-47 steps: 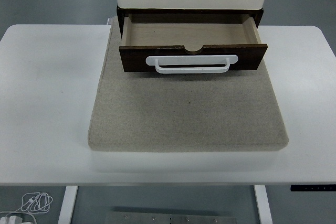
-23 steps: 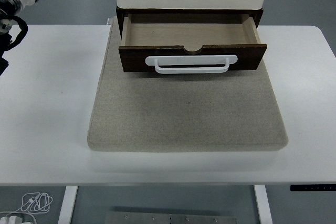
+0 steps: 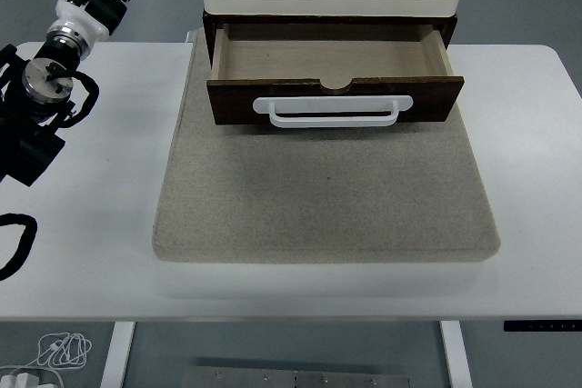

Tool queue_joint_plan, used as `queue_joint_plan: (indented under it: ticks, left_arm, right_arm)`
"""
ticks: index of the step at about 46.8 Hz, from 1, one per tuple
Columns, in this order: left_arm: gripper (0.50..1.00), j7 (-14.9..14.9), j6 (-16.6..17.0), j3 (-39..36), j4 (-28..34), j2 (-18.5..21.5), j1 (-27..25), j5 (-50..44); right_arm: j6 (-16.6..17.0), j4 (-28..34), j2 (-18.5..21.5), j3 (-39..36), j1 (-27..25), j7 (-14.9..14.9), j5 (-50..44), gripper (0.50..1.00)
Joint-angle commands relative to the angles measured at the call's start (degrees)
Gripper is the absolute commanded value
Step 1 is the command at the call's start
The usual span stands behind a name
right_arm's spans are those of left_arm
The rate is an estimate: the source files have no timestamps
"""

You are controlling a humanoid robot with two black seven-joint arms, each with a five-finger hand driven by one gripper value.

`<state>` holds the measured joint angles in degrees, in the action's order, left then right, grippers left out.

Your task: Open the drawer under the combination cabinet

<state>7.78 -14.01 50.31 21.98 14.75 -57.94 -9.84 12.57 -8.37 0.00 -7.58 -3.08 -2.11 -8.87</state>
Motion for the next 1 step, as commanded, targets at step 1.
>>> queue_joint_plan:
  ticks: [1]
  left_arm:
    - [1.0, 0.74, 0.21, -0.03, -0.01, -0.86, 0.11, -0.7]
  right_arm:
    - [0.0, 0.02, 0.0, 0.02, 0.0, 0.0, 0.08, 0.926]
